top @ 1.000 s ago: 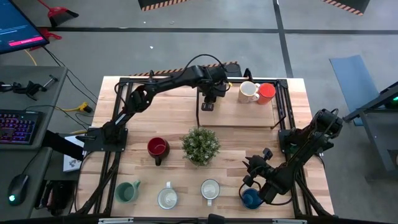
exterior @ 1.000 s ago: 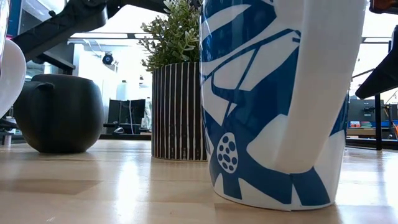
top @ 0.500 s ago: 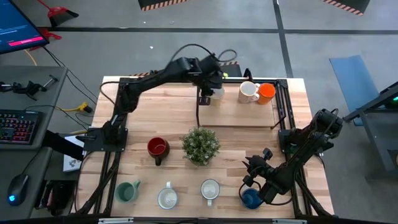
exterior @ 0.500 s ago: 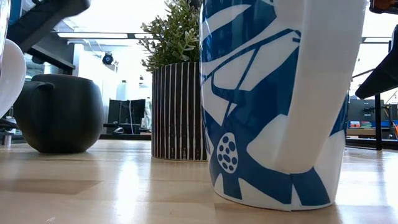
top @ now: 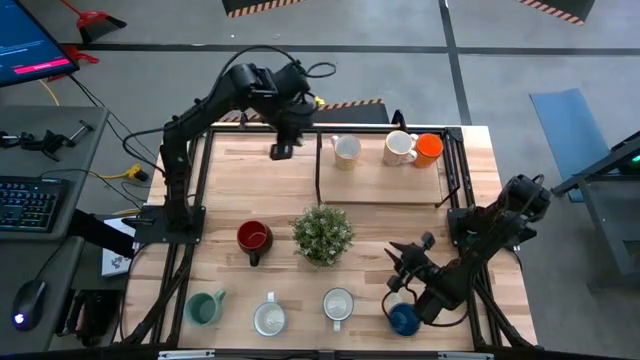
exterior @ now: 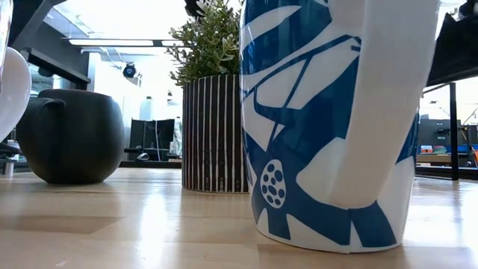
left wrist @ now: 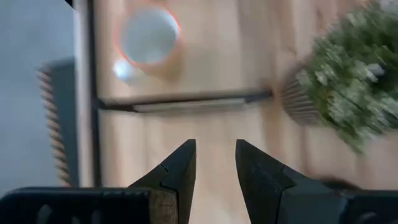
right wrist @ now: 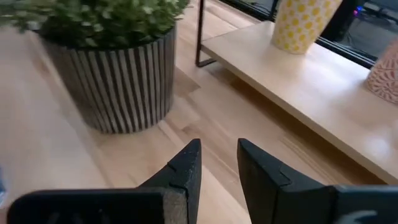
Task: Place coffee mugs
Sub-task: Put the blue mug on the shelf
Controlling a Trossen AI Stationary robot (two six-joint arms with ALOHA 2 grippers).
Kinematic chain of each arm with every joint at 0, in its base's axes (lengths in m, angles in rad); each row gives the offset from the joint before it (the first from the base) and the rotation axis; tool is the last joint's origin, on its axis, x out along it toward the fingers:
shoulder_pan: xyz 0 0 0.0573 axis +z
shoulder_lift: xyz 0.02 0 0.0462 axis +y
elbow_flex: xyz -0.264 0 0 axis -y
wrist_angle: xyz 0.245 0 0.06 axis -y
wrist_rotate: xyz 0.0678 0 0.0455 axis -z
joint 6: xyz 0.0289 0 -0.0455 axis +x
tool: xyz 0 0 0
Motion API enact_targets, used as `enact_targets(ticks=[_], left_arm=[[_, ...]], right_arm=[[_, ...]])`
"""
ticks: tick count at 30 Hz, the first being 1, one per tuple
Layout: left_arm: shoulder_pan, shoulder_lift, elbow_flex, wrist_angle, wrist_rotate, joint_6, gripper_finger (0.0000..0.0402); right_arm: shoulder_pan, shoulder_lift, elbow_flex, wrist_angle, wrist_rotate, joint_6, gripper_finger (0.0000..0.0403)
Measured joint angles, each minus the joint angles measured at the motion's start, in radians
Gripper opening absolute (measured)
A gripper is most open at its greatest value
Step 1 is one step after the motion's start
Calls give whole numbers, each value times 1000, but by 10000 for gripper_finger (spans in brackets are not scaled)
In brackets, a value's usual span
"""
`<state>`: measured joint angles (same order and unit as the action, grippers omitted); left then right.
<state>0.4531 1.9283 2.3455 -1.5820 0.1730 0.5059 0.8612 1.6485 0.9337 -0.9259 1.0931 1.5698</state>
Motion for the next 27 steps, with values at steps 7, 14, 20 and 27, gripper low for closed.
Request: enact_targets(ticks=[7,14,20,27], left_arm=[[63,-86,-305,11,93,11,104],[89,-343,-830,63,115,-6,104],[82,-648,-1199,378,184,-103,104],[21,-930,-1465,614,210,-258,104]], right_arm=[[-103,0,0,11,-53,-26,83],[-186,0,0,19,-49,-112,83],[-232,0,0,35,-49,-180,83],[-239,-36,24,27,-136,-332,83]])
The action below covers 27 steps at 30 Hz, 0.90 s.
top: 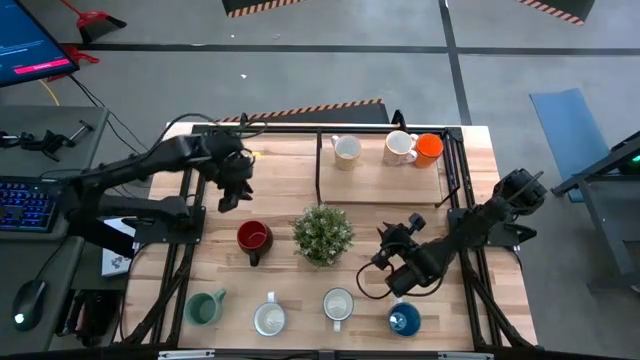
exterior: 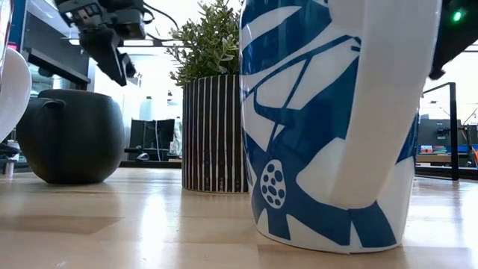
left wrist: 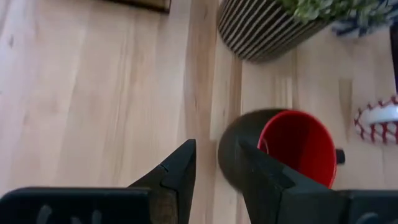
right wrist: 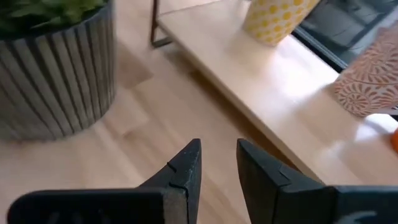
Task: Place coffee mugs
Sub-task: Put the blue mug on the shelf
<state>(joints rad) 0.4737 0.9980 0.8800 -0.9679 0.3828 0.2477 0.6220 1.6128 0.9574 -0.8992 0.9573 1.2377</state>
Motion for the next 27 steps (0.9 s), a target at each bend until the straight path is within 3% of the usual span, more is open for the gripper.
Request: enact_targets(ticks=[5,9,12,18,21,27], left_arm=[[-60,-160,-128,229,-12,-77,104],[-99,-241,-218,376,-64,-133,104],[-127,-261,-265,424,-131,-186,104],[-166,-253,-279,471,-134,-195,104],[-177,-252,-279,493,-134,-201,104],[-192,-252,-279,495,-133,-212,104]], right_arm=[[0,-108,24,-14,-132,-171,83],[0,-216,24,-35,-313,-225,83],[0,-296,24,-24,-444,-216,83],[3,-400,24,83,-662,-201,83],[17,-412,24,105,-646,-199,83],[50,-386,24,81,-484,-257,83]])
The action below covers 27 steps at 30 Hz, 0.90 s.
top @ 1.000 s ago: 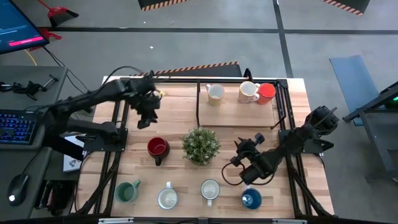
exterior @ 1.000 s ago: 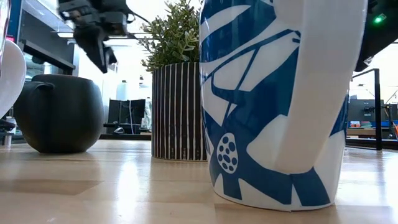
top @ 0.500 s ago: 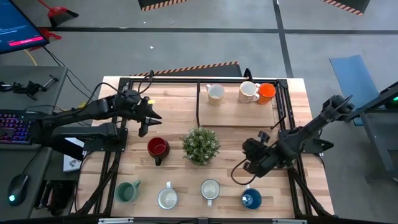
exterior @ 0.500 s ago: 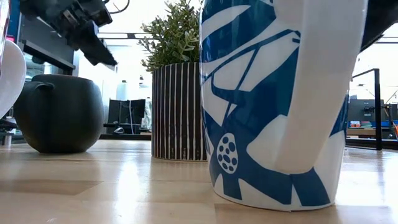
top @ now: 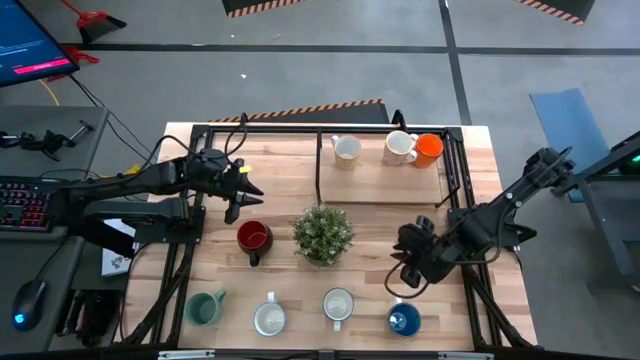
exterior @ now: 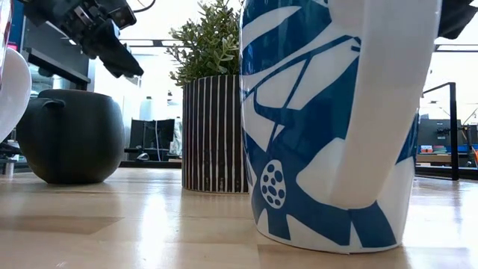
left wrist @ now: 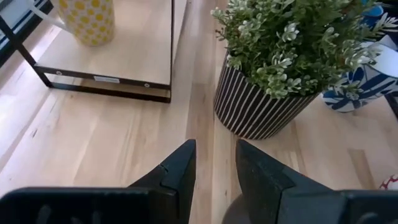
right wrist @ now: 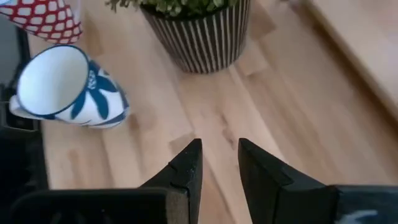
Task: Place coffee mugs
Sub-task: Put the blue mug on the shelf
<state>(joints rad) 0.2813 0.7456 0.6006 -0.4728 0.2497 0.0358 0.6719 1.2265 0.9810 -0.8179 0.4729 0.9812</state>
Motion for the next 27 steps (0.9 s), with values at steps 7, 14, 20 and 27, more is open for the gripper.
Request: enact_targets(ticks=[7,14,20,27], left_arm=[[-27,0,0,1,1,-25,104],[-30,0,0,2,0,-45,104],[-30,0,0,6,1,-87,104],[-30,0,0,7,1,-93,104]], right_arm=[[-6,25,0,91,50,-15,83],[-39,71,0,192,-58,-64,83],[-13,72,0,184,-289,-14,83],[99,72,0,174,-268,95,83]])
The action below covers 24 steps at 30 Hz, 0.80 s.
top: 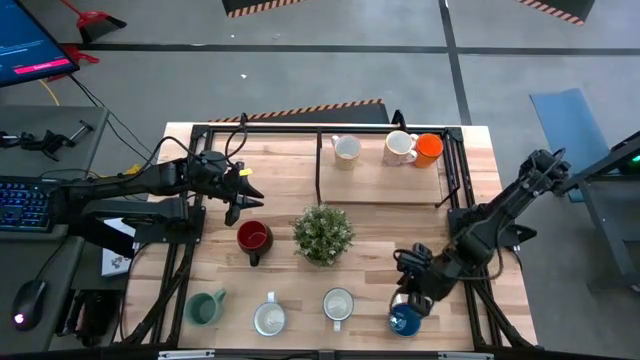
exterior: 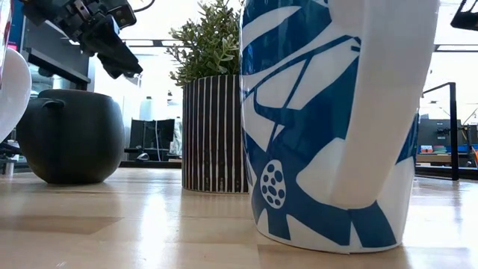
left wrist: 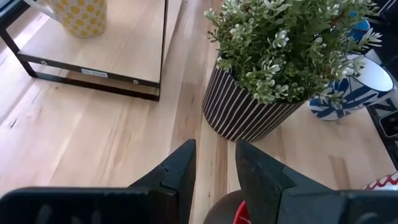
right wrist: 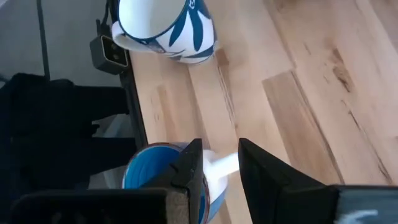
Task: Place coffee mugs
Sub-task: Put the blue mug on the shelf
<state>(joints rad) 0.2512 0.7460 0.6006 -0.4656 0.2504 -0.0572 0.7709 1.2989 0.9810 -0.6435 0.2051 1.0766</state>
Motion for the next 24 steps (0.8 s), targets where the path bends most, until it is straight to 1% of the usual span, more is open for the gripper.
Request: enact_targets(ticks=[4,9,19,24], left_arm=[[0,0,0,0,0,-11,104],[0,0,0,0,-1,-21,104],[0,0,0,0,-2,-21,104],[0,0,0,0,-5,-25,104]], right_arm=[[57,14,0,-6,45,68,83],[84,57,0,-8,-5,136,83],[90,113,0,-10,-24,139,83],[90,121,0,3,-40,139,83]])
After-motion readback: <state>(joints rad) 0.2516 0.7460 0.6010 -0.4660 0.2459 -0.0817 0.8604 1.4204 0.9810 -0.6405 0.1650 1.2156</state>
